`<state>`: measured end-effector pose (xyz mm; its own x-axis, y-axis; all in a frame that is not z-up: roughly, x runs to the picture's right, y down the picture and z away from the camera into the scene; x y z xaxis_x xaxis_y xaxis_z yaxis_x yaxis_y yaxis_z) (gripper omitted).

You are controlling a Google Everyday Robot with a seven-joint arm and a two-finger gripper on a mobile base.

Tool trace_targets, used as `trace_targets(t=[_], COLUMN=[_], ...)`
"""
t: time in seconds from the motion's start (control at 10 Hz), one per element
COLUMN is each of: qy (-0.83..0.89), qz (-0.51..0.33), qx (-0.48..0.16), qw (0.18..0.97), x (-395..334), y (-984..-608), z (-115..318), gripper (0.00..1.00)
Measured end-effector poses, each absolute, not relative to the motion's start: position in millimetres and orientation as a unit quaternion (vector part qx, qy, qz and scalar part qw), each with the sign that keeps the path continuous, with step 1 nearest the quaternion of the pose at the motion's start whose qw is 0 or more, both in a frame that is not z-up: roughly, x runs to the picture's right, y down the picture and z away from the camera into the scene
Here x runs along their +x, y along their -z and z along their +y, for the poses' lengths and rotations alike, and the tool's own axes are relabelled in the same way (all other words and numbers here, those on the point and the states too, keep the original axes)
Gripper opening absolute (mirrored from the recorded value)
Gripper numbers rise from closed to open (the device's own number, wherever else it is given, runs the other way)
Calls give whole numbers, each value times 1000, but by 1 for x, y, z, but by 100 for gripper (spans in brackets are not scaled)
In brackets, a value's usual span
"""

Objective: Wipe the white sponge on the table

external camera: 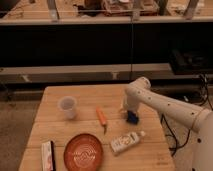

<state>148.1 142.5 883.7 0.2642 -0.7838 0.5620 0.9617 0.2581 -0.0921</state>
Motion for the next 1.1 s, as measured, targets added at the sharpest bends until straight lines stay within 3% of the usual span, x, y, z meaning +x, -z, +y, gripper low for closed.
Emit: trace_targets(t=[0.5, 1.1], qy=[572, 573], qz=[-207, -194], qx=[-216, -203], qw=[764, 770], x=[150, 161], y=[-879, -819], z=[140, 85], gripper=[80, 80])
